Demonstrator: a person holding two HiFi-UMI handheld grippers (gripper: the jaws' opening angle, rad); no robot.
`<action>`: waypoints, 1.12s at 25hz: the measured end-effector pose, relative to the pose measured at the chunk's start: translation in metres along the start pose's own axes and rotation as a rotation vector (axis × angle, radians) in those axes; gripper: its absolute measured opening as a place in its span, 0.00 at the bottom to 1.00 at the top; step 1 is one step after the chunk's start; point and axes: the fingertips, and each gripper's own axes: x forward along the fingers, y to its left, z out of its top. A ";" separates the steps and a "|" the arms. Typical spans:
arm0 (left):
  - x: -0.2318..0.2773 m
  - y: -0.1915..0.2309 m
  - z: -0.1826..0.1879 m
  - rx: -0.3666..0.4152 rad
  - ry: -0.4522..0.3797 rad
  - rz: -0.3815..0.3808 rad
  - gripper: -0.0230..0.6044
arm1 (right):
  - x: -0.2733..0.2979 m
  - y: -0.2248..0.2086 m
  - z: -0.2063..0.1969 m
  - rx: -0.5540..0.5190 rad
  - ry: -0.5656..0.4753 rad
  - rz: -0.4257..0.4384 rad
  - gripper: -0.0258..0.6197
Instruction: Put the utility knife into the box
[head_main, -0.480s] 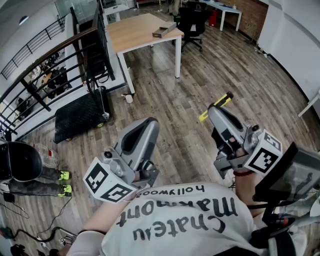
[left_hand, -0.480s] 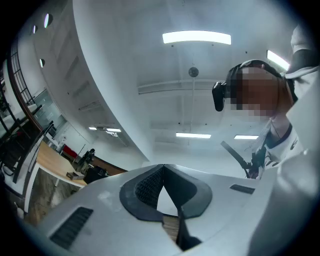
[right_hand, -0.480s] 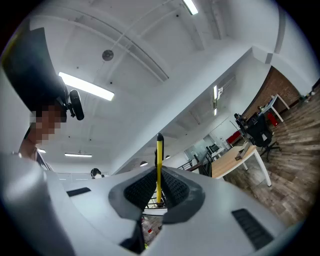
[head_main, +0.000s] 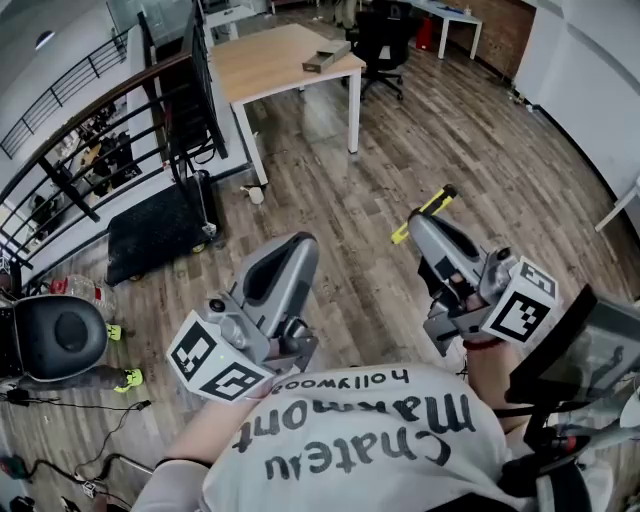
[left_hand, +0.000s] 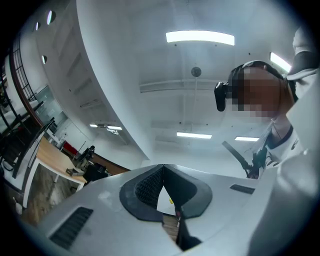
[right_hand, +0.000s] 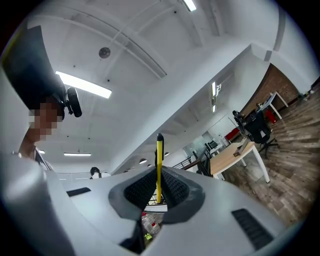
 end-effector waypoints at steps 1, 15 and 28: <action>0.001 0.002 -0.002 -0.004 0.001 0.003 0.05 | 0.000 -0.003 -0.003 0.005 0.005 -0.002 0.09; 0.020 0.026 -0.030 0.005 0.049 0.047 0.05 | -0.004 -0.041 -0.019 0.056 0.029 -0.061 0.09; 0.030 0.066 -0.078 0.040 0.072 0.123 0.05 | -0.022 -0.119 -0.036 0.013 0.133 -0.100 0.09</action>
